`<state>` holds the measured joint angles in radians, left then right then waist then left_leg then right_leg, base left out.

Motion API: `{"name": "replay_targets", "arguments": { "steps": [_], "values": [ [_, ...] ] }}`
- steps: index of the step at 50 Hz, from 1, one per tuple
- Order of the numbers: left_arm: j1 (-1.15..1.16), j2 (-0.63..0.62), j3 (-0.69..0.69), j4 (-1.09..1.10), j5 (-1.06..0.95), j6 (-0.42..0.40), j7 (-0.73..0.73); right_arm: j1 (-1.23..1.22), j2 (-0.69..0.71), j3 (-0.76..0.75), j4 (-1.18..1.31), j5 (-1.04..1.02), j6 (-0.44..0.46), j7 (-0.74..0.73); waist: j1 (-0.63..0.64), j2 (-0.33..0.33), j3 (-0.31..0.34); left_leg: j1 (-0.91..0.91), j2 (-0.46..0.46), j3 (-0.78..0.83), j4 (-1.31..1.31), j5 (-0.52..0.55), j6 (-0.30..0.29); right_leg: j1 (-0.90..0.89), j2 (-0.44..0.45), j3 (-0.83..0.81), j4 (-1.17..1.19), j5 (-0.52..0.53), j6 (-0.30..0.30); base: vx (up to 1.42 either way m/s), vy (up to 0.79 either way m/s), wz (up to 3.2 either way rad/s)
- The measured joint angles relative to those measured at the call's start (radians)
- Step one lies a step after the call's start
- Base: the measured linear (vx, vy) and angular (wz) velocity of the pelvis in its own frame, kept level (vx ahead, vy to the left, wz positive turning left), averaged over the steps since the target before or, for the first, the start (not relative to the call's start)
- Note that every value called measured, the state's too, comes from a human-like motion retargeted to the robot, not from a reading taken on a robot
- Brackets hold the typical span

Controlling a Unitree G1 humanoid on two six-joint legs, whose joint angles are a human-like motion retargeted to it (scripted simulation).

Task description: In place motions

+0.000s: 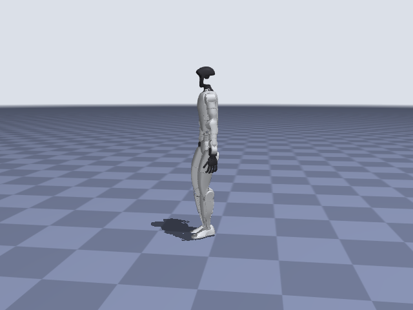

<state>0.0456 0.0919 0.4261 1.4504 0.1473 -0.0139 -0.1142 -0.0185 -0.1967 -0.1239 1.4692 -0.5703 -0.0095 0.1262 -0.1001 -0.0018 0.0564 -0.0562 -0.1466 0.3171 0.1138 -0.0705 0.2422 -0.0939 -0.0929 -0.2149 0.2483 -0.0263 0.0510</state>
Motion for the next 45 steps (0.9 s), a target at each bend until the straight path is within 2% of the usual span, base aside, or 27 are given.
{"name": "replay_targets", "arguments": {
  "steps": [5,8,10,12,14,18,25,27,32,34,36,40,43,45],
  "values": [
    [-0.011,0.020,-0.022,0.008,0.016,-0.003,0.000,0.021,0.001,-0.005,0.012,-0.011,0.003,-0.013,-0.010,-0.022,0.007,-0.013,-0.017,-0.127,0.005,0.040,-0.005,-0.037,0.035,0.208,-0.025,-0.032,0.024,0.10,-0.10,2.05],
    [-0.004,0.027,-0.026,0.021,0.022,0.002,0.002,0.040,0.001,-0.010,0.018,-0.018,0.008,-0.027,-0.002,-0.035,0.016,-0.015,-0.037,-0.225,0.007,0.061,-0.012,-0.038,0.067,0.393,-0.069,-0.051,0.037,0.08,-0.12,2.00],
    [0.002,0.032,-0.022,0.032,0.024,0.006,-0.001,0.047,0.003,-0.014,0.021,-0.020,0.011,-0.035,-0.002,-0.042,0.024,-0.014,-0.056,-0.302,0.009,0.075,-0.017,-0.030,0.090,0.527,-0.099,-0.056,0.060,0.11,-0.15,2.07],
    [0.013,0.038,-0.010,0.039,0.028,0.011,-0.005,0.050,0.006,-0.016,0.024,-0.021,0.015,-0.039,-0.010,-0.051,0.031,-0.015,-0.078,-0.381,0.015,0.088,-0.024,-0.018,0.088,0.564,-0.129,-0.042,0.101,0.10,-0.18,2.10],
    [0.025,0.047,0.008,0.041,0.030,0.017,-0.009,0.048,0.011,-0.011,0.026,-0.019,0.017,-0.038,-0.006,-0.056,0.038,-0.019,-0.089,-0.445,0.022,0.097,-0.036,-0.007,0.073,0.524,-0.142,-0.027,0.098,0.06,-0.21,1.73],
    [0.047,0.069,0.040,0.040,0.038,0.032,-0.010,0.048,0.022,-0.004,0.022,-0.015,0.021,-0.026,0.072,-0.069,0.047,-0.028,-0.101,-0.519,0.028,0.116,-0.057,0.019,0.047,0.368,-0.141,-0.072,0.029,0.00,-0.22,1.09],
    [0.052,0.052,0.088,0.051,-0.022,0.035,0.021,0.037,0.017,-0.017,-0.013,-0.078,0.012,-0.015,0.131,-0.067,0.046,-0.061,-0.109,-0.663,0.023,0.190,-0.101,0.049,0.008,0.199,-0.161,-0.093,0.023,-0.09,-0.19,1.59],
    [0.058,0.026,0.116,0.045,-0.041,0.020,0.012,0.034,0.009,-0.015,-0.012,-0.089,0.016,-0.028,0.128,-0.061,0.033,-0.079,-0.084,-0.590,0.015,0.181,-0.113,0.049,0.002,0.146,-0.165,-0.099,0.017,-0.10,-0.09,1.62],
    [0.069,-0.042,0.163,0.036,-0.116,-0.035,0.023,0.025,-0.009,-0.032,-0.009,-0.080,0.026,-0.037,0.125,-0.059,0.021,-0.075,0.033,0.001,0.048,0.011,-0.071,0.050,-0.024,0.040,-0.162,-0.116,-0.001,-0.13,-0.03,1.50],
    [0.074,-0.055,0.172,0.053,-0.130,-0.043,0.017,0.032,-0.009,-0.043,-0.014,-0.080,0.028,-0.041,0.104,-0.059,0.005,-0.062,0.042,0.100,0.082,-0.021,-0.059,0.053,-0.039,-0.008,-0.164,-0.123,-0.004,-0.05,0.02,1.63],
    [0.082,-0.057,0.175,0.077,-0.129,-0.041,0.011,0.043,-0.006,-0.048,-0.016,-0.072,0.027,-0.052,0.093,-0.057,-0.010,-0.057,0.038,0.110,0.113,-0.012,-0.056,0.060,-0.046,-0.043,-0.170,-0.125,-0.004,0.02,0.03,1.27],
    [0.111,-0.049,0.169,0.101,-0.094,-0.031,0.020,0.064,0.011,-0.051,0.003,-0.053,0.029,-0.061,0.099,-0.030,-0.036,-0.009,0.016,0.010,0.022,-0.010,-0.070,0.088,-0.018,-0.089,-0.196,-0.116,-0.003,0.08,0.07,0.79],
    [0.133,-0.044,0.172,0.111,-0.071,-0.022,0.026,0.076,0.028,-0.049,0.023,-0.056,0.041,-0.045,0.074,-0.017,-0.066,0.020,-0.008,-0.058,-0.069,-0.007,-0.035,0.130,0.012,-0.132,-0.251,-0.094,0.005,0.17,0.08,0.86],
    [0.145,-0.041,0.190,0.112,-0.054,-0.015,0.018,0.086,0.043,-0.034,0.032,-0.053,0.048,-0.043,0.055,-0.004,-0.096,0.029,-0.009,-0.090,-0.123,0.027,-0.036,0.141,0.030,-0.165,-0.273,-0.088,0.008,0.17,0.10,0.68]
  ]
}}
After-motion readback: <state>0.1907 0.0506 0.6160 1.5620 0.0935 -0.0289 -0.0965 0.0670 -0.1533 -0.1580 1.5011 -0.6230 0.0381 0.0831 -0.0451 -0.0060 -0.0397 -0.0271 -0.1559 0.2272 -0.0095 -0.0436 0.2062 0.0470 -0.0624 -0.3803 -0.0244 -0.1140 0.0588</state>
